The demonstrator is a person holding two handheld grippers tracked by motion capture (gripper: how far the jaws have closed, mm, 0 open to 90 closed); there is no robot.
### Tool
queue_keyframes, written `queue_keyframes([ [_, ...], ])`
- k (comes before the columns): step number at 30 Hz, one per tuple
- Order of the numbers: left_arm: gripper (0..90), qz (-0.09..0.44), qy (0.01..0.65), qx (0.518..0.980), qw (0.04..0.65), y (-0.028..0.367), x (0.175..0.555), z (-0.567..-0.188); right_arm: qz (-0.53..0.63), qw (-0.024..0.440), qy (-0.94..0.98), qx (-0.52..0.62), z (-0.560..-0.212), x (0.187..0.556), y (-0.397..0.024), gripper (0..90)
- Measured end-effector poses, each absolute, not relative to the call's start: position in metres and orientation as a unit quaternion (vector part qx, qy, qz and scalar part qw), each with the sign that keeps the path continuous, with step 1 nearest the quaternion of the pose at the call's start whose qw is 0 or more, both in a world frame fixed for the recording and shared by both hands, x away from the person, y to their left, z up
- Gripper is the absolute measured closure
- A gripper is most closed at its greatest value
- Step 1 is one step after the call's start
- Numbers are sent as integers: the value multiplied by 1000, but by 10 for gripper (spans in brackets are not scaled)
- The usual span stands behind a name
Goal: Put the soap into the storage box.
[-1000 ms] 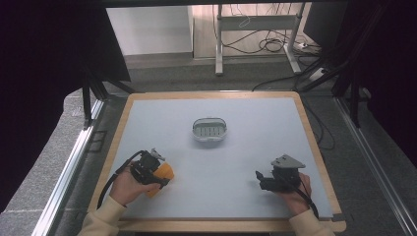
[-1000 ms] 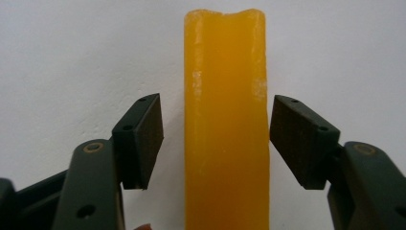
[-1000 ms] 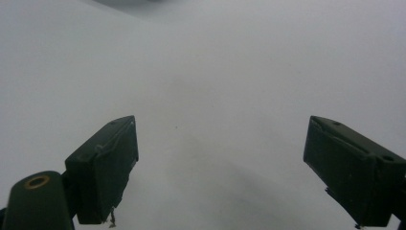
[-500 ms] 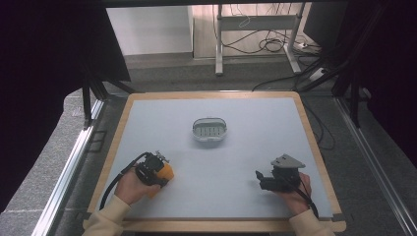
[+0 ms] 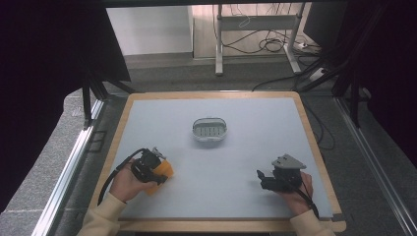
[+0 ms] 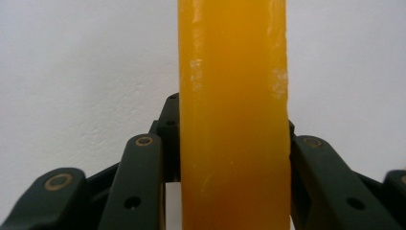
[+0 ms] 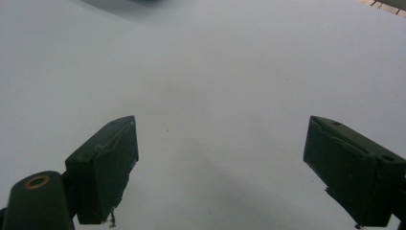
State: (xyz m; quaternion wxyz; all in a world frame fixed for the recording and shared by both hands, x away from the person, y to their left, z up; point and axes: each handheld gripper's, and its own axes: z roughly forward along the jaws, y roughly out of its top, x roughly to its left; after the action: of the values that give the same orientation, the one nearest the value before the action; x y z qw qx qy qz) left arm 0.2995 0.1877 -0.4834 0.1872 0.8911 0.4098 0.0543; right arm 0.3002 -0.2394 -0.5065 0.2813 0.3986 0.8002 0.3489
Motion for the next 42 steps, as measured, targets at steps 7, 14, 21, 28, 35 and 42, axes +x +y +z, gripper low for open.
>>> queue_keyframes([
  [7, 618, 58, 404, 891, 197, 191, 300, -477, 345, 272, 805, 398, -509, 301, -238, 121],
  [14, 618, 68, 404, 888, 211, 193, 300, -472, 344, 271, 805, 400, -509, 301, -238, 123],
  [21, 618, 63, 398, 891, 208, 193, 302, -472, 341, 269, 807, 400, -510, 301, -238, 124],
  [28, 619, 61, 395, 891, 213, 194, 304, -471, 340, 269, 808, 400, -510, 301, -238, 125],
  [35, 619, 60, 392, 892, 219, 195, 307, -468, 339, 269, 808, 400, -511, 302, -238, 125],
  [42, 619, 57, 386, 893, 226, 195, 313, -464, 337, 267, 809, 401, -512, 302, -239, 125],
])
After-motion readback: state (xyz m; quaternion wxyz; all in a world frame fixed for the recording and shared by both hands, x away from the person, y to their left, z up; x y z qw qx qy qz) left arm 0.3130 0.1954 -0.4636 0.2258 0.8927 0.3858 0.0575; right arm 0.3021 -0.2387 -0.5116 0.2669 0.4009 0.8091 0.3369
